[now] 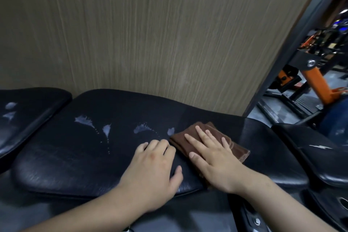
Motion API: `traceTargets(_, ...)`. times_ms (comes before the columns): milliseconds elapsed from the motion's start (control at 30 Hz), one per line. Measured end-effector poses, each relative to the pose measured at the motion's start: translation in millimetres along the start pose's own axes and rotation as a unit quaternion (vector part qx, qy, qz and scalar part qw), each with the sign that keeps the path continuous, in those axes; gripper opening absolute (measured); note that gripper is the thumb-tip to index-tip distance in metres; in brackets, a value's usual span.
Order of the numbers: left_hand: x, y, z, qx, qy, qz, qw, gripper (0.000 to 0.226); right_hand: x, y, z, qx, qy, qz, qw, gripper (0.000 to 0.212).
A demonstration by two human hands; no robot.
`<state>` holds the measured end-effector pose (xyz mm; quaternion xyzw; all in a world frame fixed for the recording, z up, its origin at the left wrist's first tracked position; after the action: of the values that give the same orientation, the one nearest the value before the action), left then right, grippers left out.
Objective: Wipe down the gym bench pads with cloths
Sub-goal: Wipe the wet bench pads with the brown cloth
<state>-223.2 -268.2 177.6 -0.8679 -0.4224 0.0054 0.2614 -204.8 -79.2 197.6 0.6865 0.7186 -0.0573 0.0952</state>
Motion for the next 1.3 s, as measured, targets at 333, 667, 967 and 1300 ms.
traceTargets(333,-12,6,-10,0.020,0.010,-0.035,0.999,0.031,-22,24,15,0.035,0.023,0.014,0.999,0.077)
traceTargets(667,-57,29,-30,0.042,-0.034,-0.026,0.998,0.027,5,-54,1,0.033,0.003,0.072,0.997,0.057)
traceTargets(967,-59,31,-27,0.068,-0.020,-0.025,0.997,0.020,27,-122,-8,0.043,-0.005,0.142,0.989,0.056)
traceTargets(1300,-58,31,-27,0.058,-0.024,-0.024,0.998,0.020,2,-92,-4,0.010,0.000,0.054,0.998,0.054)
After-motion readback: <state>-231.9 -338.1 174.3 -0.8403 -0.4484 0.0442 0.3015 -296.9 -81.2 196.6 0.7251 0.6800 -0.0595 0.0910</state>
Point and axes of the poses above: each hand's wrist, its own y-axis away from the middle knuckle, its own z-axis out of the palm, x = y × z, the point moved 2 cm from there along -y, towards the middle knuckle, and after that the axes turned 4 degrees about x, right-handed, at the moved point
